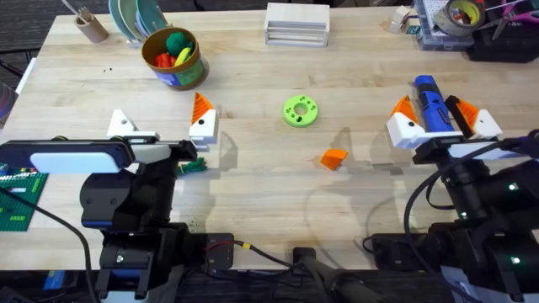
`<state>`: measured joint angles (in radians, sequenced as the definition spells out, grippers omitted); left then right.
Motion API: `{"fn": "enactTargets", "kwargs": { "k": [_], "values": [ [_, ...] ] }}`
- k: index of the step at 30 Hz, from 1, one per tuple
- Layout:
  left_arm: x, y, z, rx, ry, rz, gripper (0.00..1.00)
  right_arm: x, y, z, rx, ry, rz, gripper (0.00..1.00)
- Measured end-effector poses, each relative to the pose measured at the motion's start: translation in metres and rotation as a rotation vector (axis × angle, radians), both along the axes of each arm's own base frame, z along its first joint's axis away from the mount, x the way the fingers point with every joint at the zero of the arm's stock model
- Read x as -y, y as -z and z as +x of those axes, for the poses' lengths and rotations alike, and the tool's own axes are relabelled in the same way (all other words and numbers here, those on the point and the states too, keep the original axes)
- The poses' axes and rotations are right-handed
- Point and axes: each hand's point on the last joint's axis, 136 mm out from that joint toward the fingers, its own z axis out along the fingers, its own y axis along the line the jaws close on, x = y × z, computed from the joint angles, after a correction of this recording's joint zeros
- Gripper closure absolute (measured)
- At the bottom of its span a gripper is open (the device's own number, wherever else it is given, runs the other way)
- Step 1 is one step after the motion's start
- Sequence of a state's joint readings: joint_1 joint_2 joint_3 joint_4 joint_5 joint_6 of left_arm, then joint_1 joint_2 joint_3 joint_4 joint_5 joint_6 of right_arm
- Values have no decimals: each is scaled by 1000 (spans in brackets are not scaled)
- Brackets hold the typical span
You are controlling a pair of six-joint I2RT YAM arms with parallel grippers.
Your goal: Pick up the gripper from the table and insert it into the empty holder that is missing its gripper. Then pick up a screw, insert it into the mounting hole, and use the screwdriver to tighten it. Finally, clean up the table by picking up the vegetable and placing it into the bucket.
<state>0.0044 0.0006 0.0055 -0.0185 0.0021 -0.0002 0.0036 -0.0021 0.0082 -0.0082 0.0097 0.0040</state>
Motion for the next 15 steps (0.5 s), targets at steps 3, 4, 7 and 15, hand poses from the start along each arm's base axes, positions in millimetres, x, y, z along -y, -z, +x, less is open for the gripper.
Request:
{"fn": "enactTargets", "kwargs": {
  "k": [3,4,7,15],
  "values": [
    [0,0,0,0,0,0,8,0,1,0,-5,0,0,12],
    [0,0,0,0,0,0,8,0,2,0,-7,0,0,10],
    [0,0,0,0,0,0,8,0,2,0,-9,0,0,9],
    [0,0,0,-1,2,0,8,0,2,0,-9,1,4,9]
  ]
}}
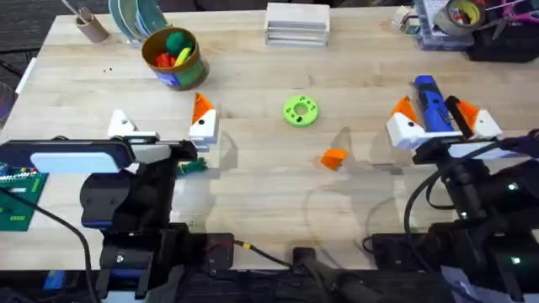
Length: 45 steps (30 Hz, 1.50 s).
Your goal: Pick up the gripper from the table and insert it into the empty holder that is missing its gripper. Then pick up a screw, insert it into the mounting hole, and use the screwdriver to tighten it. Finally, clean up the table by picking up the vegetable and placing it into the bucket.
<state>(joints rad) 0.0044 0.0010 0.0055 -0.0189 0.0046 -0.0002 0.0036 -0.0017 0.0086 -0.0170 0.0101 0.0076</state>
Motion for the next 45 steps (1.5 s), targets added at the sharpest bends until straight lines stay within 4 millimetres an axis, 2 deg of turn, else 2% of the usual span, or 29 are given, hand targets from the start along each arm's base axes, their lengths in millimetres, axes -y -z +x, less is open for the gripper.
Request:
{"fn": "enactTargets", "kwargs": {
  "k": [7,10,14,19,24,28,33,36,42,45],
  "values": [
    [2,15,-3,-87,9,0,8,0,0,-1,-11,10,106,9],
    [1,7,-9,-133,5,0,8,0,0,-4,-45,14,130,9],
    [-2,-17,-18,-207,-12,4,8,-1,-5,-12,-127,18,146,9],
    [-5,-40,-25,-377,-16,67,8,-1,-35,-25,-212,23,152,10],
    [-5,-50,-32,-614,45,239,10,-3,-72,-30,-250,17,153,10],
    [-6,-39,-37,-803,115,341,7,-9,-90,-26,-252,-20,161,10],
    [-5,-4,-47,-1028,188,382,7,-18,-81,-26,-309,-64,173,10],
    [-1,5,-47,-1075,224,400,8,-20,-79,-27,-319,-78,177,10],
    [3,17,-61,-1144,263,417,8,-22,-77,-28,-329,-90,181,9],
    [2,39,-73,-1210,281,418,8,-23,-74,-29,-340,-89,181,9]
  ]
}}
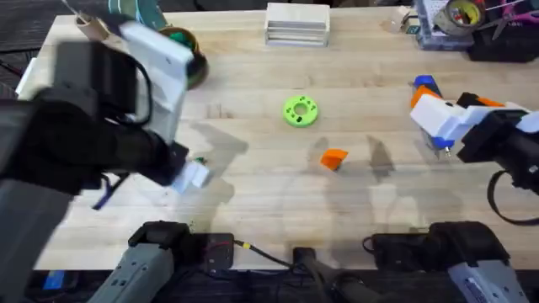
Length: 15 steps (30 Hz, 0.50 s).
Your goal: Pick up the gripper from the table and insert it into the empty holder that is missing its gripper. Then pick up a screw, insert it into the mounting hole, and use the screwdriver to tighten it. Finally, clean up the table by picking up the vegetable and placing it into the bucket.
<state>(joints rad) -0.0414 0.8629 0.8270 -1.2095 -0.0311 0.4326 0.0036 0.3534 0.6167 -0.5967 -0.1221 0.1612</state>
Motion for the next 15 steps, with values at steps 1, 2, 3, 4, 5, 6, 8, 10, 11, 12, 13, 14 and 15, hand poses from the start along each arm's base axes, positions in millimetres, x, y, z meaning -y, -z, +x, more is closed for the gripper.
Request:
{"fn": "enactTargets", "kwargs": {
  "k": [1,2,3,4,5,6,8,10,11,12,13,14,15],
  "values": [
    [0,11,-6,-33,6,4,8,0,1,-1,-5,0,0,9],
    [-1,20,-13,-67,12,7,8,0,2,-1,-9,0,0,9],
    [-1,28,-19,-96,18,10,9,0,3,-1,-13,0,0,9],
    [-1,36,-24,-121,24,13,8,0,3,-2,-15,-1,1,9],
    [-2,41,-28,-136,28,17,8,0,3,-2,-15,-2,1,9],
    [-2,44,-30,-146,31,20,8,0,3,-2,-16,-3,1,9],
    [-3,45,-29,-142,34,26,8,0,4,-2,-16,-3,1,9],
    [-3,44,-27,-136,36,28,129,0,4,-2,-17,-3,1,9],
    [-4,44,-27,-135,37,30,268,0,4,-2,-17,-3,1,9],
    [-4,44,-27,-135,37,31,439,0,4,-2,-17,-3,1,9],
    [-4,44,-27,-134,38,31,590,0,4,-2,-17,-3,1,9],
    [-4,44,-26,-131,38,31,725,0,4,-2,-17,-3,1,9],
    [-4,44,-24,-123,39,31,902,0,4,-2,-17,-3,1,9]
  ]
}}
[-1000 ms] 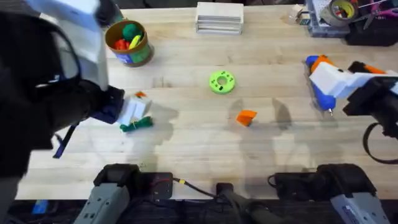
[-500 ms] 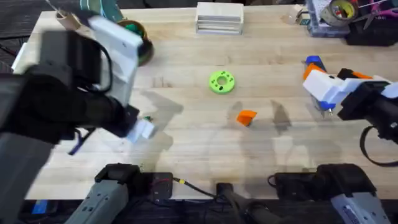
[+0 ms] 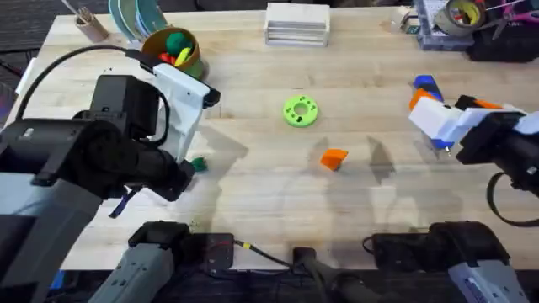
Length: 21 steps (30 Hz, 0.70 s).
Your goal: Pick up the gripper from the table and insert it into the empty holder that is missing its gripper. Then pick up a screw, insert it into the mounting hole, and use the screwdriver to tighten it. Finally, clean up the table by picking up the vegetable and placing it into the bucket.
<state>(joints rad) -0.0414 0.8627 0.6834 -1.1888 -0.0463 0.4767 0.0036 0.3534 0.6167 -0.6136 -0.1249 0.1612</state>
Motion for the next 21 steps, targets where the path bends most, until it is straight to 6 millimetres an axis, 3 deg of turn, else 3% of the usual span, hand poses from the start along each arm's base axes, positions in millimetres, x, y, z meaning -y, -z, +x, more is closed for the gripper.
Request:
{"fn": "enactTargets", "kwargs": {
  "k": [2,7,8,9,10,11,12,13,17,19,21],
  "values": [
    [0,-1,3,13,6,1,992,0,0,0,0,0,0,9],
    [0,-6,14,66,5,1,994,0,0,0,0,0,0,9],
    [0,-10,17,85,8,4,929,0,0,0,0,0,0,9],
    [0,-17,21,108,9,6,773,0,0,0,0,0,0,9],
    [0,-45,37,208,14,13,305,0,0,0,0,0,0,9],
    [1,-58,43,251,18,13,138,0,0,0,0,0,0,9],
    [2,-70,49,291,15,9,47,0,0,0,0,0,0,9],
    [4,-86,56,340,18,5,17,0,0,0,0,0,0,9],
    [15,-139,76,508,21,-51,7,0,0,0,0,0,0,10],
    [23,-162,83,577,21,-105,223,0,0,0,0,0,0,9],
    [34,-184,90,646,27,-173,542,0,0,0,0,0,0,10]
  ]
}}
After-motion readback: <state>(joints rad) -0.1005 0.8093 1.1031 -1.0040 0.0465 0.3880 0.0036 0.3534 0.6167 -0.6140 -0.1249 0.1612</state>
